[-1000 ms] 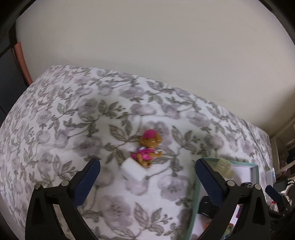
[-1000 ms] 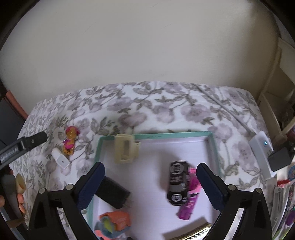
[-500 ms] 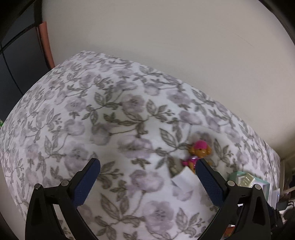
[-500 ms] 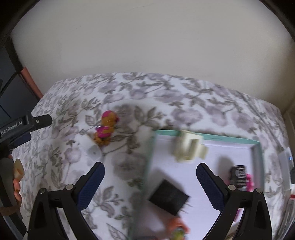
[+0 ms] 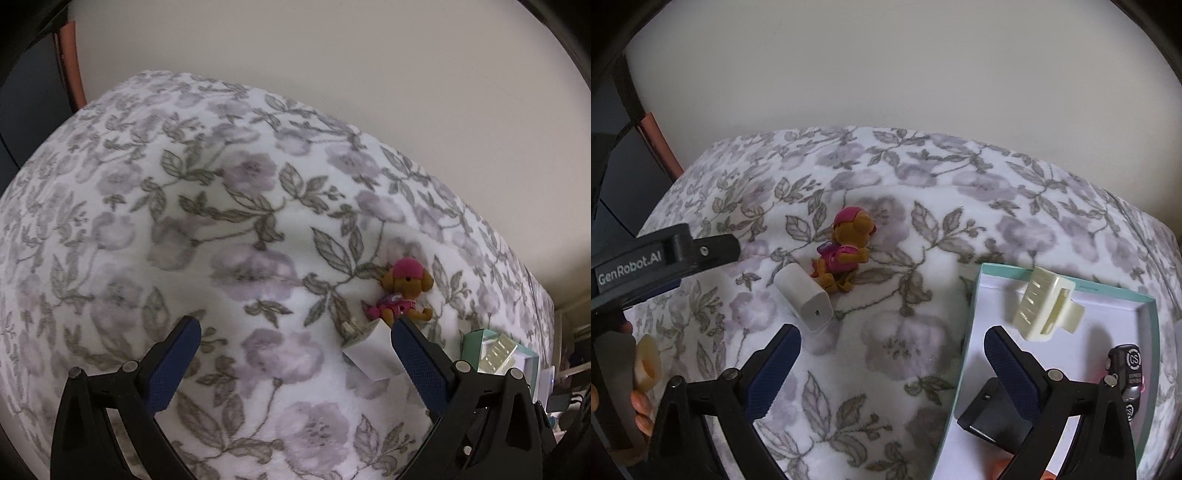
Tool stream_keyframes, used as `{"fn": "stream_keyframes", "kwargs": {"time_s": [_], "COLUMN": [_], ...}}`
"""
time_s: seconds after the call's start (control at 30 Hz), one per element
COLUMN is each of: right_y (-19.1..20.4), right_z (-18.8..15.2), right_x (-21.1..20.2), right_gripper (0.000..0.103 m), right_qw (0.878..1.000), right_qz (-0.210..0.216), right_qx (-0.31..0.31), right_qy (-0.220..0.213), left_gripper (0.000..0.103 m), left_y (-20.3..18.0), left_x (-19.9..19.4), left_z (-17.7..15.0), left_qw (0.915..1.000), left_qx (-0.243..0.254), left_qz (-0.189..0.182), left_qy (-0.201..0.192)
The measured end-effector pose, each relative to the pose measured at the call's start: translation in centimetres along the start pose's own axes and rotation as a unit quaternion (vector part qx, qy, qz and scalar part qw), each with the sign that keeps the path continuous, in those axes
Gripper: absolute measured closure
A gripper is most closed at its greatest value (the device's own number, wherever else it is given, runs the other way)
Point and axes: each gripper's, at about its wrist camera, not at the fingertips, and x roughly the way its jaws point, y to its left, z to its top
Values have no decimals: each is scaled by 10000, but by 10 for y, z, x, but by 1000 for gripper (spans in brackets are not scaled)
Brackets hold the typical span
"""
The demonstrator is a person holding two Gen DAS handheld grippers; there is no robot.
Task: Organize rigid objects
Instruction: 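Move both tools from the tray back toward the toy dog and charger cube, then grasp the white charger cube with left tool while right tool grasps toy dog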
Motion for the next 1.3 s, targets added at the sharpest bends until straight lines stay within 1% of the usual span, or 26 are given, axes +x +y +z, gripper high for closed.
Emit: {"fn": "stream_keyframes", "kwargs": {"time_s": [0.13,0.27,0.37,0.47,0.6,0.73,0.83,0.93,1.13,1.3], "right_y": [-5,-15,-23,-28,-26,-36,-37,-37,-39,-38], "right_z": [5,14,24,34,41,45,48,50,52,53], "right_x": [4,4,4,4,7,8,8,7,11,14], "right_gripper": [2,2,2,2,2,2,2,2,2,2], "right_qw": [10000,9994,9990,9987,9991,9984,9981,9979,9975,9976], "right_qz": [-88,-311,-322,-288,-309,-231,-218,-198,-233,-260], "right_qx": [35,131,297,398,263,516,575,604,663,634], "right_qy": [22,-43,-76,-130,-115,-97,-95,-97,-13,31], "left_gripper": [1,1,1,1,1,1,1,1,1,2], "left_y": [-5,-9,-9,-7,-1,3,1,-6,-20,-29], "left_x": [10,17,20,22,25,27,28,32,39,41], "left_z": [-2,-2,-1,0,1,1,0,-2,-4,-3], "left_qw": [9997,9988,9982,9980,9965,9968,9968,9961,9952,9931], "left_qx": [30,36,11,37,-117,-88,-21,153,532,709], "left_qz": [-222,-448,-561,-592,-782,-744,-735,-789,-679,-785], "left_qy": [128,206,216,218,255,282,298,366,458,515]}}
